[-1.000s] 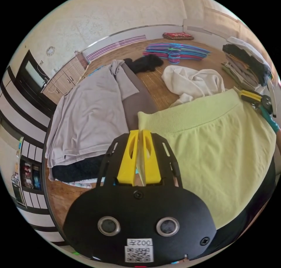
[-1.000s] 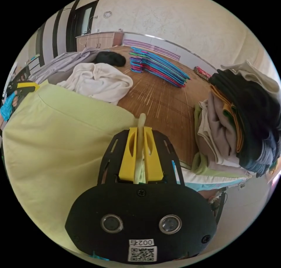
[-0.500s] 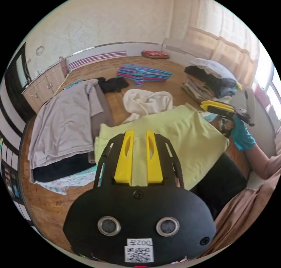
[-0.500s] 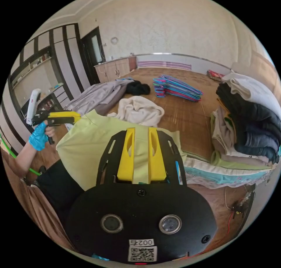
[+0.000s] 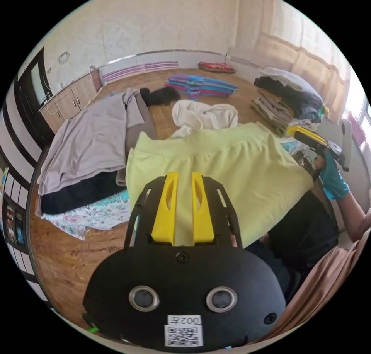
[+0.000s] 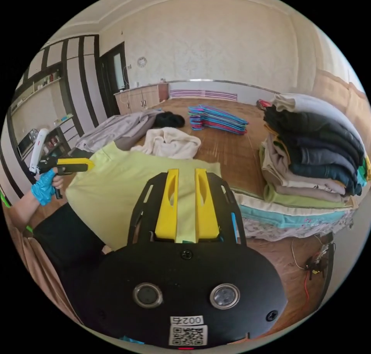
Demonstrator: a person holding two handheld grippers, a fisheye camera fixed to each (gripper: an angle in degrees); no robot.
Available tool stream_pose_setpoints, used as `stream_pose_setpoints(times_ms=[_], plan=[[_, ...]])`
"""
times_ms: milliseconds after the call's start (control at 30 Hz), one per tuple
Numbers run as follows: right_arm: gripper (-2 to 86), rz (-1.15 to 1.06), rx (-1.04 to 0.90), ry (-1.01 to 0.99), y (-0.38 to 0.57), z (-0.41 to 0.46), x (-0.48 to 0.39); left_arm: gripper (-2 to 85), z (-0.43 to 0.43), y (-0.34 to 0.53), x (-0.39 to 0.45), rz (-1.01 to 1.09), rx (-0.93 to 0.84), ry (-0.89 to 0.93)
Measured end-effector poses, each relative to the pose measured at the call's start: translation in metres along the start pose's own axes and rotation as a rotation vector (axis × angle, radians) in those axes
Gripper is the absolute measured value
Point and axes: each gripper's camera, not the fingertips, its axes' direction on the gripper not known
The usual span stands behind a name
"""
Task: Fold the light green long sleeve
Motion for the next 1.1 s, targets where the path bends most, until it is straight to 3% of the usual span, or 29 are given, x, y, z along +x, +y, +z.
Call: stream_pose_setpoints(times_ms=[67,267,600,767,1100], plan=[[8.2,-0.012,0.002,-0.045,0.000,0.010,-0.009,2.5,0.001,-0.007,0.005,0.023,0.012,0.009],[7.5,-0.048,-0.035,0.145,0.017,0.035,-0.013,2.5,0.032,0.001,0.008,-0.012,-0.055,-0.109],[8.1,0.043,-0.132,0.240,0.027,0.066,0.024,2.7,0.009,-0.031,-0.015,-0.028,-0.007,-0.170],[8.2,-0.018,-0.023,0.130,-0.037,0.069,0.037,5.0,0.004,-0.089,-0.022,0.067,0.037,-0.112],[9.5,-0.100,-0.061,-0.073,-0.182,0.180,0.047,6.1,0.079,-0.241,-0.072,0.020,-0.011,-0.040]])
